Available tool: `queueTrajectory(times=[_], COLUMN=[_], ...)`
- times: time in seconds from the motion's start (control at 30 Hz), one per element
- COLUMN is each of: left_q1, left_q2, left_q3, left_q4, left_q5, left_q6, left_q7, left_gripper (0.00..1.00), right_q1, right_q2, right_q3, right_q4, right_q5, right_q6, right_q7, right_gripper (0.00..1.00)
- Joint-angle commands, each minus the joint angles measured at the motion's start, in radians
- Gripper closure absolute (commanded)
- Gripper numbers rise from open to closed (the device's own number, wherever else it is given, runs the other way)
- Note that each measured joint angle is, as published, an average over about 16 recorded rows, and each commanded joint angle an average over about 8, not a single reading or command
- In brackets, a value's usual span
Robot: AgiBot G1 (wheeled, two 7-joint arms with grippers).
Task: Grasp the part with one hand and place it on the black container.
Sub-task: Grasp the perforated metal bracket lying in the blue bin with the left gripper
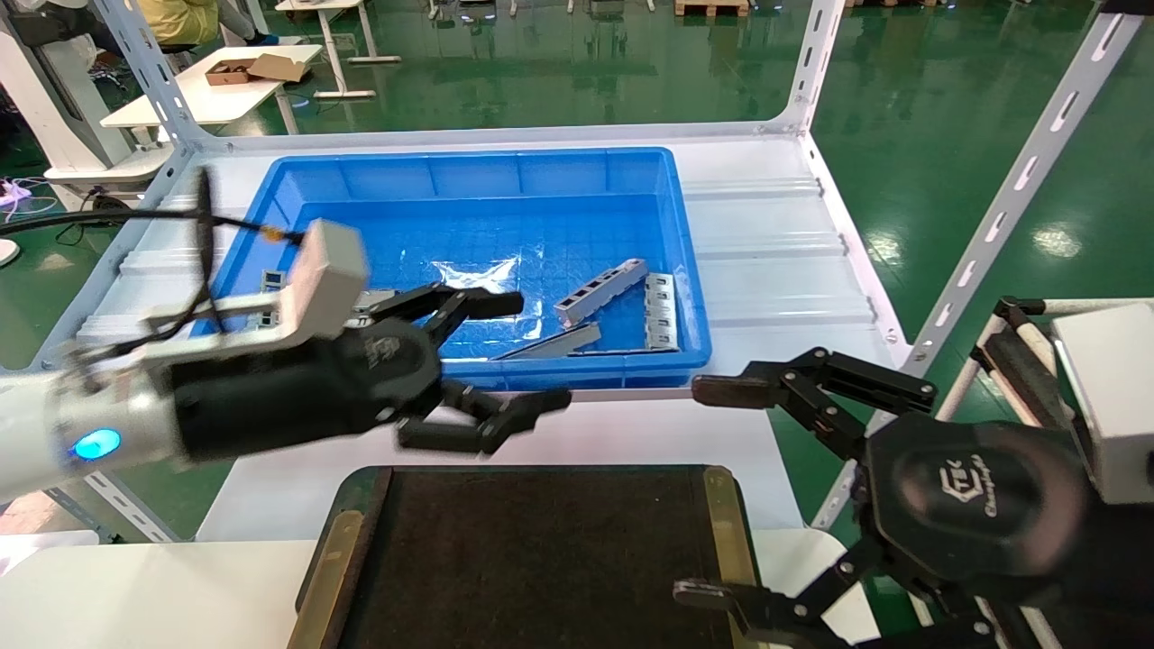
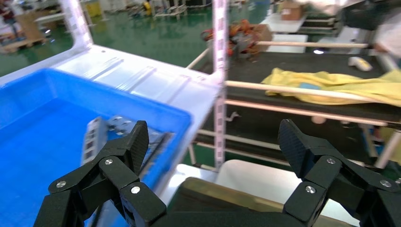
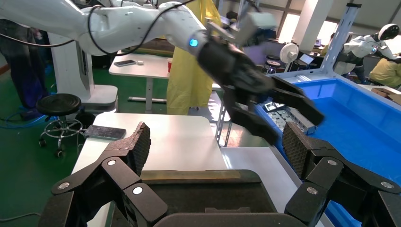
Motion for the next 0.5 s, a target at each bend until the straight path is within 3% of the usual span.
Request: queueTrajectory(times=[0.03,0.5], left_q1=[-0.028,-0.225], left_q2=[0.034,0.285], left_q3=[0.017,0.093], left_q4=[0.048,0.479], left_q5=[0.033,0.192], left_q6=[-0.021,-0.189], left_q7=[0.0,0.079], left_gripper=[0.0,0.0], right_q1=[0.0,0.0], right_q2=[0.0,0.0], right_q3=[0.0,0.0], right_q4=[0.0,0.0], right_q5=[0.0,0.0], right_q6=[0.0,0.0], right_q7=[0.0,0.0], right_gripper=[0.0,0.0])
